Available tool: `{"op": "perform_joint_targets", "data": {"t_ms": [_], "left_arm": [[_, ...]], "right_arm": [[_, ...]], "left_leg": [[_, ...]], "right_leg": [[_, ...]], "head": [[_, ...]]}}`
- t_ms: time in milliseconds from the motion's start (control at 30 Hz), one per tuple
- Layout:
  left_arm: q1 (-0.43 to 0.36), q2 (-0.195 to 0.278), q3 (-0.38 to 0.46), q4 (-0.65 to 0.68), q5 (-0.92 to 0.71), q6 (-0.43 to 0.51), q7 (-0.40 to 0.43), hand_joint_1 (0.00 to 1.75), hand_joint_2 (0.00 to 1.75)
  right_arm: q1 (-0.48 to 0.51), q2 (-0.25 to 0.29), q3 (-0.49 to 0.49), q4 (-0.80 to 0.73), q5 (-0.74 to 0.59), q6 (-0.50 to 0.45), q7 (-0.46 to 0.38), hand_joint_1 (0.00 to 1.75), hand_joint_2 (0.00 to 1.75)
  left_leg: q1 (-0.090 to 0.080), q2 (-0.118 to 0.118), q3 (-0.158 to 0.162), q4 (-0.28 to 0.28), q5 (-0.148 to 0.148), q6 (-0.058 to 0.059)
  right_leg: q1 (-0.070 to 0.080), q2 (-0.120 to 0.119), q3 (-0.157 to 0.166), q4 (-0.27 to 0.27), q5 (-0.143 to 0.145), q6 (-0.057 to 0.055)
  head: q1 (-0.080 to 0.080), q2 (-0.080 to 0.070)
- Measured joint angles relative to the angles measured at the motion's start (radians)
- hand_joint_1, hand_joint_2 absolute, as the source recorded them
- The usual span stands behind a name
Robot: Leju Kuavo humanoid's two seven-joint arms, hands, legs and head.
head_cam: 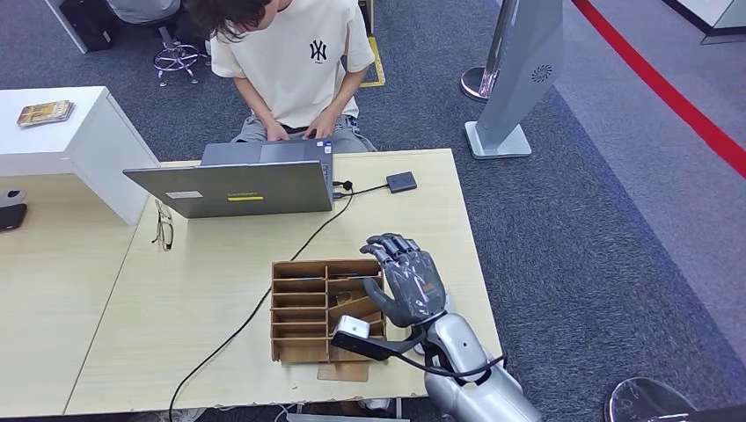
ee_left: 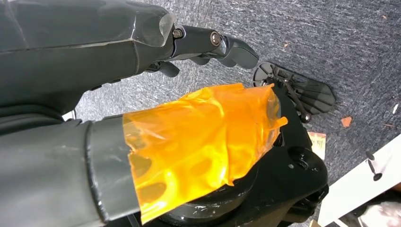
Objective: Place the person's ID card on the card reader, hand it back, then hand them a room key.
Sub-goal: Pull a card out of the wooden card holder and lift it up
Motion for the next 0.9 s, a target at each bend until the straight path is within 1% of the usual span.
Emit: {"op": "perform_joint_targets", "data": {"t_ms": [100, 333, 567, 667, 900], "left_arm": [[-0.002, 0.000, 0.007, 0.003, -0.003, -0.002, -0.001, 0.00, 0.00], [-0.004, 0.000, 0.021, 0.008, -0.010, -0.002, -0.007, 0.00, 0.00], [-0.006, 0.000, 0.028, 0.011, -0.014, -0.004, -0.008, 0.00, 0.00], [-0.008, 0.000, 0.031, 0.014, -0.016, -0.005, -0.008, 0.00, 0.00], [-0.010, 0.000, 0.046, 0.020, -0.037, -0.010, -0.017, 0.00, 0.00]], "right_arm": [[-0.004, -0.001, 0.004, 0.006, -0.003, 0.011, -0.003, 0.67, 1.75], [-0.014, -0.002, 0.032, 0.011, -0.039, 0.049, -0.009, 0.62, 1.75], [-0.021, -0.002, 0.045, 0.011, -0.056, 0.051, -0.009, 0.59, 1.75], [-0.025, -0.003, 0.046, 0.011, -0.057, 0.051, -0.009, 0.62, 1.75], [-0.027, -0.003, 0.046, 0.011, -0.057, 0.050, -0.009, 0.72, 1.75]], "left_leg": [[0.000, 0.000, 0.000, 0.000, 0.000, 0.000], [0.000, 0.000, 0.000, 0.000, 0.000, 0.000], [0.000, 0.000, 0.000, 0.000, 0.000, 0.000], [0.000, 0.000, 0.000, 0.000, 0.000, 0.000], [0.000, 0.000, 0.000, 0.000, 0.000, 0.000]], "right_leg": [[0.000, 0.000, 0.000, 0.000, 0.000, 0.000], [0.000, 0.000, 0.000, 0.000, 0.000, 0.000], [0.000, 0.000, 0.000, 0.000, 0.000, 0.000], [0.000, 0.000, 0.000, 0.000, 0.000, 0.000], [0.000, 0.000, 0.000, 0.000, 0.000, 0.000]], "head": [[0.000, 0.000], [0.000, 0.000], [0.000, 0.000], [0.000, 0.000], [0.000, 0.000]]}}
